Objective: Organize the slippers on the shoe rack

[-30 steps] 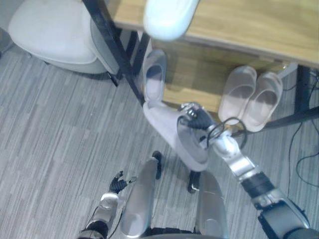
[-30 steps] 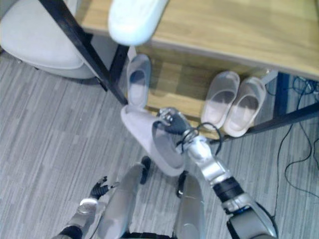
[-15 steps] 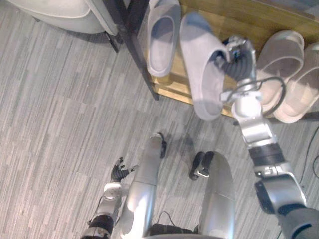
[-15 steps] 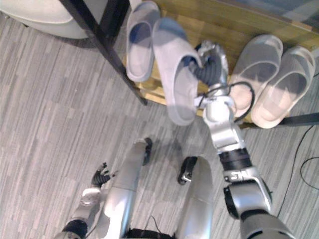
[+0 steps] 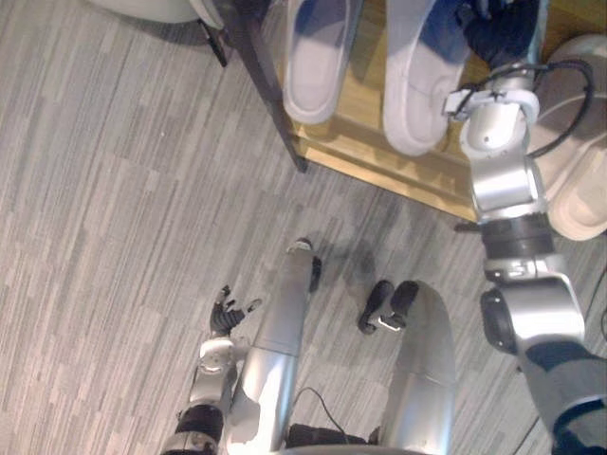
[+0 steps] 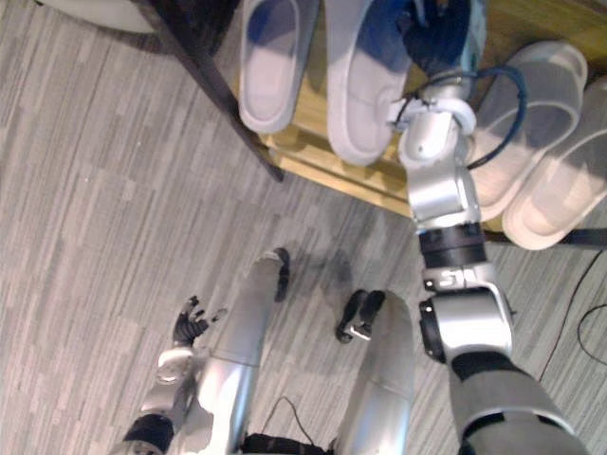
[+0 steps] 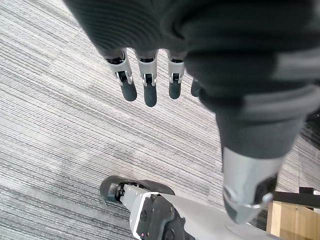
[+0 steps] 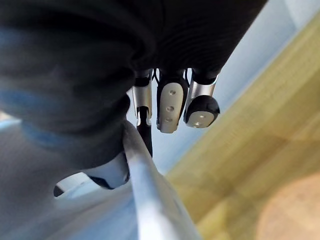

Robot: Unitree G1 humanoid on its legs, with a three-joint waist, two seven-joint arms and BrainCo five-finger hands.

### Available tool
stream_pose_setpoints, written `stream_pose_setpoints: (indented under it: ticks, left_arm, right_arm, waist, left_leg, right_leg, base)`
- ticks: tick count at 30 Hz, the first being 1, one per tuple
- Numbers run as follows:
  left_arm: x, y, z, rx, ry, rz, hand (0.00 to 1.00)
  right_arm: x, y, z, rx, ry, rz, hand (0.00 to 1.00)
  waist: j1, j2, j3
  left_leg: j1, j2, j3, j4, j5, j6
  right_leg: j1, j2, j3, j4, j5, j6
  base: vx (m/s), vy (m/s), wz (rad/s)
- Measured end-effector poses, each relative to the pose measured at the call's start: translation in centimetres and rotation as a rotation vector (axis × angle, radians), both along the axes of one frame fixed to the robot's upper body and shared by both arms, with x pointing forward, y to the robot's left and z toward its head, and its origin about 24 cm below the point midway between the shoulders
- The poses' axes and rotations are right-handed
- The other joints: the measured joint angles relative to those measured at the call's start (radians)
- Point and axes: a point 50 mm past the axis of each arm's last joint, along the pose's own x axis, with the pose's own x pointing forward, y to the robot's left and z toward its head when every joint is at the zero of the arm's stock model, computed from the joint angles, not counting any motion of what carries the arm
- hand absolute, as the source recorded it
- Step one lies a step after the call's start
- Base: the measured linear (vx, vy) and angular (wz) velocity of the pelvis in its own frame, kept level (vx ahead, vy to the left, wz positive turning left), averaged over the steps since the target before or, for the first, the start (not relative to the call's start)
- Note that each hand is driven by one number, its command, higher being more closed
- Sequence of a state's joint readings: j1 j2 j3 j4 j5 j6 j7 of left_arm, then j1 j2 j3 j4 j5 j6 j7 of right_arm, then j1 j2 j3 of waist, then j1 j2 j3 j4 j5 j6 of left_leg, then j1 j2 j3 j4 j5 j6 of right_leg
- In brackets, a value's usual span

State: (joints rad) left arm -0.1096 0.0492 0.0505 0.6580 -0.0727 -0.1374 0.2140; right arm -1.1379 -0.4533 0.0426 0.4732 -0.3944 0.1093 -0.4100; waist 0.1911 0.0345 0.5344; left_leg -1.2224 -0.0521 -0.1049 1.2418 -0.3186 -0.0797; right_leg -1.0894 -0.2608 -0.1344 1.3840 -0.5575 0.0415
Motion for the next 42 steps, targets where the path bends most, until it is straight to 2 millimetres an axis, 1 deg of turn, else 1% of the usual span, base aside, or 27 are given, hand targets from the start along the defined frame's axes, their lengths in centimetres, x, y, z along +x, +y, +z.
stream_pose_setpoints:
  ticks: [4,5,6,11,13,15,17,22,24,26,27,29,30,32,33,34,35,36,37,39,42]
  left_arm:
    - [0.1,-0.1,0.1,-0.006,-0.005,0.001,0.0]
    - [0.1,-0.1,0.1,-0.005,-0.004,0.0,0.0]
    - [0.1,-0.1,0.1,-0.006,-0.007,-0.002,0.0]
    - [0.1,0.0,0.2,-0.029,-0.013,0.036,0.0]
    - [0.1,0.0,0.2,-0.047,-0.013,0.047,0.0]
    - [0.1,0.1,0.2,-0.055,-0.013,0.053,0.0]
    - [0.1,0.1,0.2,-0.055,-0.014,0.054,0.0]
    - [0.1,0.1,0.2,-0.055,-0.014,0.054,0.0]
    - [0.1,0.1,0.1,-0.055,-0.013,0.054,0.0]
    - [0.1,0.1,0.2,-0.054,-0.014,0.053,0.0]
    - [0.1,0.1,0.2,-0.054,-0.014,0.053,0.0]
    - [0.2,0.1,0.1,-0.054,-0.011,0.055,0.0]
    - [0.2,0.1,0.1,-0.054,-0.01,0.055,0.0]
    - [0.1,0.3,0.1,-0.055,-0.006,0.062,0.0]
    - [0.1,0.4,0.0,-0.056,-0.004,0.067,0.0]
    - [0.0,0.5,0.0,-0.056,0.0,0.071,0.0]
    - [0.0,0.5,0.0,-0.056,0.001,0.072,0.0]
    - [-0.1,0.8,-0.2,-0.058,0.013,0.081,0.0]
    - [-0.1,0.8,-0.2,-0.058,0.014,0.082,0.0]
    - [-0.2,1.0,-0.3,-0.059,0.02,0.09,0.0]
    - [-0.4,1.2,-0.5,-0.062,0.028,0.103,0.0]
  right_arm:
    - [1.0,-0.2,-0.8,0.021,0.067,-0.022,1.0]
    - [1.3,-0.2,-1.1,0.029,0.088,-0.023,0.0]
    - [1.6,-0.3,-1.5,0.031,0.107,-0.03,0.0]
    - [2.0,-0.5,-1.8,0.046,0.132,-0.044,0.0]
    - [1.9,-0.5,-1.6,0.058,0.114,-0.046,0.0]
    - [1.9,-0.5,-1.4,0.084,0.105,-0.037,0.0]
    - [2.0,-0.2,-1.7,0.152,0.105,-0.005,0.0]
    - [1.9,-0.1,-2.2,0.2,0.09,0.002,0.0]
    - [1.6,0.1,-2.6,0.224,0.08,0.023,0.0]
    - [1.3,0.4,-3.6,0.267,0.078,0.048,0.0]
    - [1.3,0.4,-3.7,0.27,0.077,0.05,0.0]
    - [0.9,1.0,-4.7,0.29,0.072,0.072,0.0]
    - [0.8,1.1,-4.8,0.293,0.07,0.074,0.0]
    - [0.3,1.8,-5.6,0.309,0.061,0.1,0.0]
    - [0.0,2.2,-6.1,0.321,0.058,0.118,0.0]
    - [-0.2,2.6,-6.6,0.334,0.061,0.128,0.0]
    - [-0.3,2.6,-6.7,0.336,0.061,0.13,0.0]
    - [-0.5,3.0,-7.5,0.355,0.071,0.143,0.0]
    - [-0.5,3.1,-7.5,0.358,0.071,0.145,0.0]
    - [-1.0,3.3,-8.5,0.405,0.073,0.153,0.0]
    - [-1.3,3.5,-9.1,0.431,0.075,0.161,0.0]
  waist:
    - [0.004,0.0,0.0]
    - [0.004,0.0,0.0]
    - [0.006,0.0,0.0]
    - [0.014,0.0,0.0]
    - [0.015,0.0,0.0]
    - [0.015,0.0,0.0]
    - [0.015,0.0,0.0]
    - [0.015,0.0,0.0]
    - [0.013,0.0,0.0]
    - [0.012,-0.001,-0.001]
    - [0.012,-0.001,-0.001]
    - [0.009,-0.002,-0.002]
    - [0.009,-0.002,-0.002]
    - [0.004,-0.013,-0.007]
    - [0.003,-0.014,-0.008]
    - [-0.004,-0.017,-0.009]
    - [-0.004,-0.02,-0.011]
    - [-0.006,-0.031,-0.017]
    - [-0.007,-0.031,-0.017]
    - [-0.014,-0.036,-0.02]
    - [-0.02,-0.04,-0.022]
  left_leg:
    - [-0.016,-0.006,-0.012,0.005,0.003,-0.008]
    - [-0.018,-0.006,-0.017,0.007,0.003,-0.009]
    - [-0.018,-0.006,-0.018,0.007,0.003,-0.011]
    - [-0.02,-0.007,-0.019,0.007,0.005,-0.014]
    - [-0.028,-0.008,-0.019,0.007,0.006,-0.017]
    - [-0.037,-0.009,-0.021,0.007,0.009,-0.022]
    - [-0.036,-0.008,-0.023,0.007,0.01,-0.023]
    - [-0.034,-0.008,-0.024,0.007,0.011,-0.024]
    - [-0.031,-0.008,-0.024,0.007,0.011,-0.024]
    - [-0.021,-0.006,-0.023,0.007,0.011,-0.024]
    - [-0.019,-0.006,-0.023,0.007,0.011,-0.024]
    - [-0.001,-0.002,-0.022,0.001,0.01,-0.024]
    - [0.002,-0.002,-0.022,-0.001,0.01,-0.024]
    - [0.017,0.003,-0.017,-0.01,0.01,-0.023]
    - [0.03,0.005,-0.016,-0.015,0.01,-0.023]
    - [0.042,0.006,-0.016,-0.021,0.01,-0.023]
    - [0.044,0.006,-0.016,-0.023,0.01,-0.023]
    - [0.057,0.007,-0.014,-0.034,0.01,-0.022]
    - [0.059,0.007,-0.014,-0.035,0.01,-0.022]
    - [0.08,0.008,-0.014,-0.046,0.009,-0.021]
    - [0.093,0.011,-0.013,-0.053,0.009,-0.021]
  right_leg:
    - [-0.011,-0.003,-0.009,0.009,-0.007,-0.001]
    - [-0.011,-0.003,-0.015,0.01,-0.008,-0.005]
    - [-0.011,-0.004,-0.016,0.012,-0.01,-0.006]
    - [-0.016,-0.005,-0.016,0.019,-0.013,-0.01]
    - [-0.026,-0.006,-0.016,0.023,-0.013,-0.01]
    - [-0.035,-0.006,-0.016,0.026,-0.013,-0.01]
    - [-0.035,-0.006,-0.018,0.029,-0.012,-0.01]
    - [-0.035,-0.005,-0.019,0.029,-0.012,-0.01]
    - [-0.03,-0.005,-0.02,0.028,-0.012,-0.01]
    - [-0.021,-0.004,-0.019,0.025,-0.012,-0.011]
    - [-0.019,-0.004,-0.018,0.025,-0.012,-0.011]
    - [0.001,-0.001,-0.021,0.015,-0.012,-0.012]
    - [0.003,-0.001,-0.021,0.013,-0.012,-0.012]
    - [0.014,-0.001,-0.019,0.004,-0.011,-0.013]
    - [0.03,-0.001,-0.023,-0.003,-0.01,-0.013]
    - [0.043,-0.001,-0.027,-0.012,-0.009,-0.014]
    - [0.044,-0.001,-0.026,-0.013,-0.009,-0.014]
    - [0.054,-0.001,-0.024,-0.022,-0.007,-0.016]
    - [0.056,-0.001,-0.025,-0.024,-0.006,-0.017]
    - [0.079,0.0,-0.028,-0.039,-0.004,-0.02]
    - [0.092,0.002,-0.028,-0.05,-0.001,-0.02]
  base:
    - [-0.03,-0.014,0.07]
    - [-0.04,-0.011,0.03]
    - [-0.04,-0.01,0.03]
    - [-0.05,-0.003,0.01]
    - [-0.05,0.005,0.01]
    - [-0.04,0.002,0.02]
    - [-0.02,0.001,0.01]
    - [-0.03,0.011,0.0]
    - [-0.04,0.023,0.0]
    - [-0.03,0.021,-0.02]
    - [-0.03,0.021,-0.03]
    - [-0.04,0.023,-0.04]
    - [-0.04,0.026,-0.06]
    - [-0.04,0.026,-0.06]
    - [0.0,0.0,0.0]
    - [0.0,0.0,0.0]
    - [0.0,0.0,0.0]
    - [0.0,0.0,0.0]
    - [0.0,0.0,0.0]
    - [0.0,0.0,0.0]
    - [0.0,0.007,-0.01]
